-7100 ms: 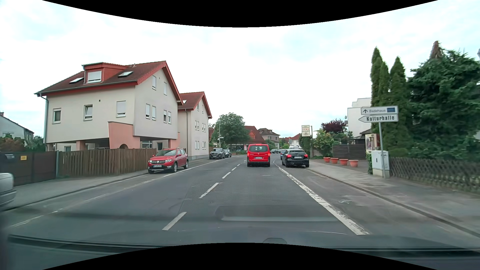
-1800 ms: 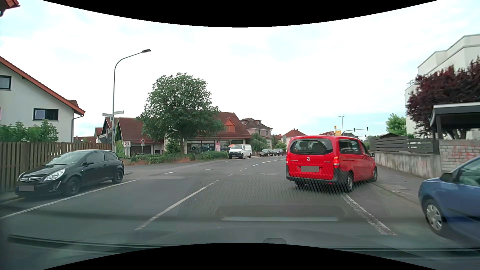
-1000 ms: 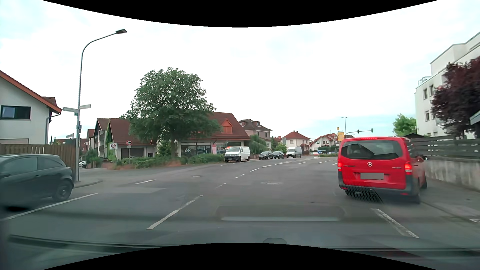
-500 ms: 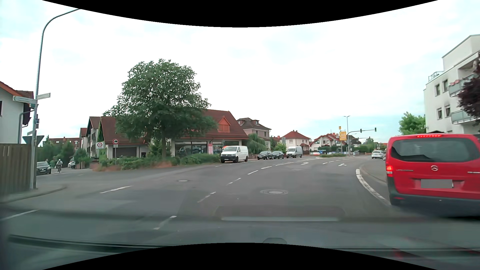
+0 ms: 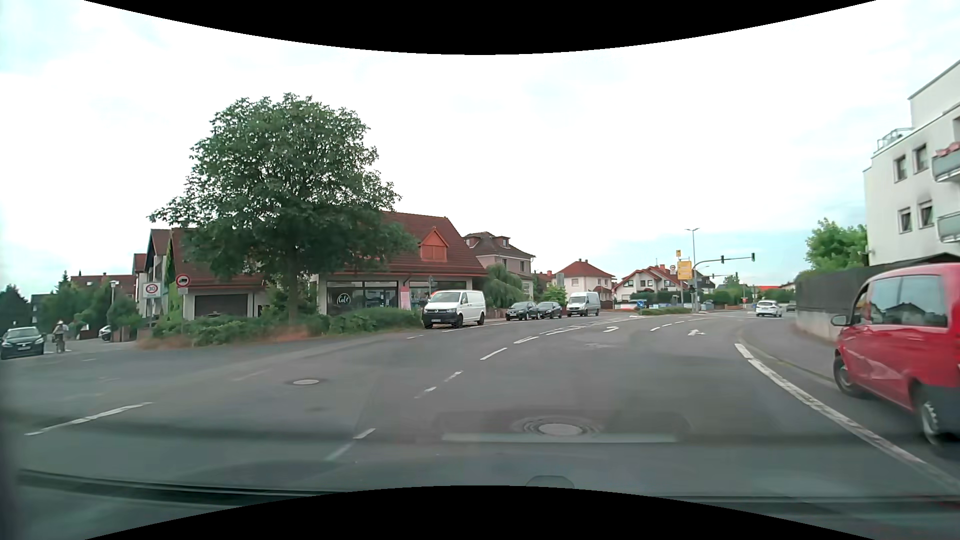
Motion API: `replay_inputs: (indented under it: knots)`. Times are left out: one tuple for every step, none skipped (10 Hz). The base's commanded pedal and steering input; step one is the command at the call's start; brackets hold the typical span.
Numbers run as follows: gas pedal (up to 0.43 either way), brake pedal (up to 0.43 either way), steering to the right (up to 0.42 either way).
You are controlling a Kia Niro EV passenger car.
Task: Follow the waypoints while adhering to traffic rules and regulations
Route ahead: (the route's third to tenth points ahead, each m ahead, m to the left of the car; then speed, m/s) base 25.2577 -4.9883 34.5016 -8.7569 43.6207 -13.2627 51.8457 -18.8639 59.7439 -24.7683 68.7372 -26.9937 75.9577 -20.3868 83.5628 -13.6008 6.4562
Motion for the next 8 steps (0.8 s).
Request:
replay_inputs:
  knots:
    - [0.441, 0.000, 0.054]
    - [0.429, 0.000, 0.060]
    - [0.421, 0.000, 0.064]
    - [0.421, 0.000, 0.068]
    - [0.421, 0.000, 0.073]
    - [0.421, 0.000, 0.076]
    - [0.409, 0.000, 0.078]
    - [0.409, 0.000, 0.080]
